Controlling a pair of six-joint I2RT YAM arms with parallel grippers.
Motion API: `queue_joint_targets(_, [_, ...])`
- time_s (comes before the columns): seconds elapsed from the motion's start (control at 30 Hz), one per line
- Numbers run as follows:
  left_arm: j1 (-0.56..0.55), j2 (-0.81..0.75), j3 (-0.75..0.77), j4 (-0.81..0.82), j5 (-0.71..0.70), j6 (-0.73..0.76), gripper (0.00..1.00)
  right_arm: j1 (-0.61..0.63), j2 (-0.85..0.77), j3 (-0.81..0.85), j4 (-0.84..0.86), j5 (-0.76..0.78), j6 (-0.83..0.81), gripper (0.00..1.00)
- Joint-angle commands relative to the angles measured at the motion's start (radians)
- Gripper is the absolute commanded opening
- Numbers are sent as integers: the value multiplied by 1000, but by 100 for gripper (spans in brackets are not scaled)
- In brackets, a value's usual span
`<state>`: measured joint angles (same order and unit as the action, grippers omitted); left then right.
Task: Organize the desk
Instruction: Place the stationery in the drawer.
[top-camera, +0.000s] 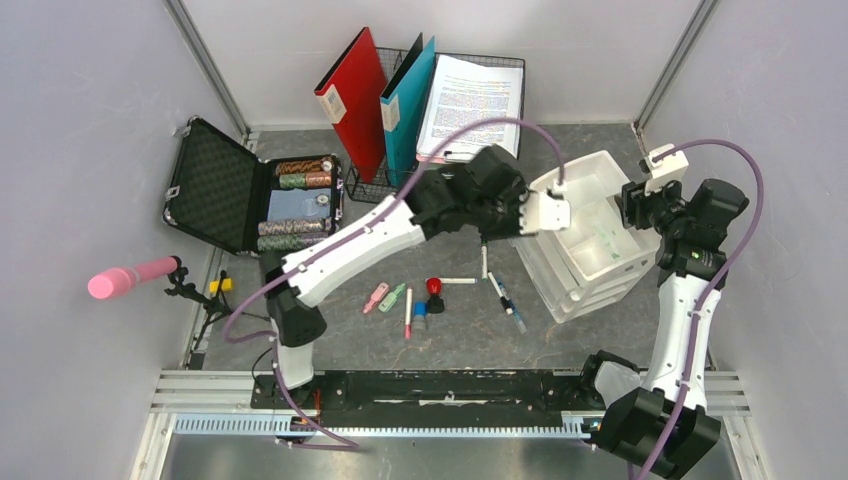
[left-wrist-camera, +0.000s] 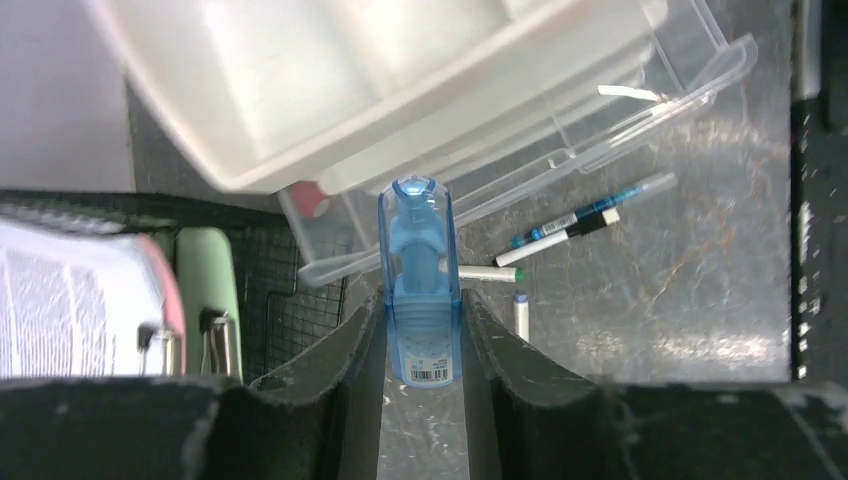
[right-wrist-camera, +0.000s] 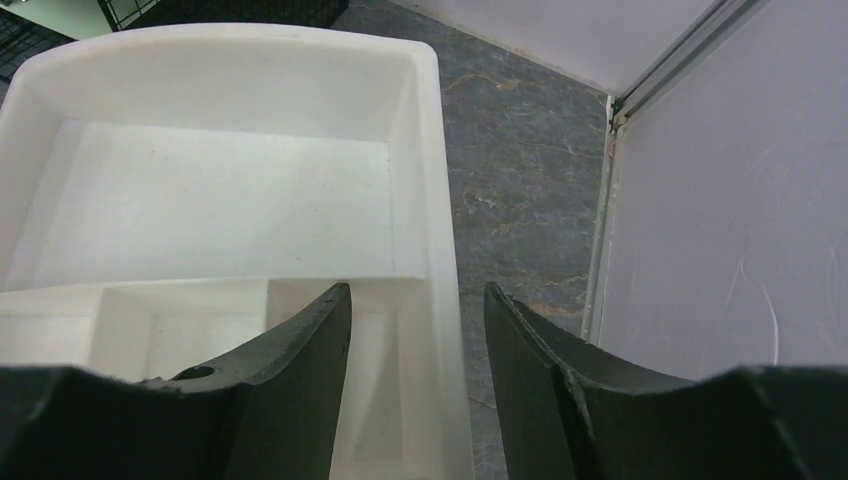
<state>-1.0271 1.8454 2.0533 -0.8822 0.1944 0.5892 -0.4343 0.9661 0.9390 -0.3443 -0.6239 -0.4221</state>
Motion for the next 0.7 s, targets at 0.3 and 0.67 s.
queue_joint_targets(0.3, [-146, 140, 30, 43, -260, 394, 30, 8, 10, -74, -10, -23, 25, 58])
queue_joint_targets(0.67, [-173, 151, 31, 55, -365, 557, 31, 8, 11, -90, -5, -28, 17, 58])
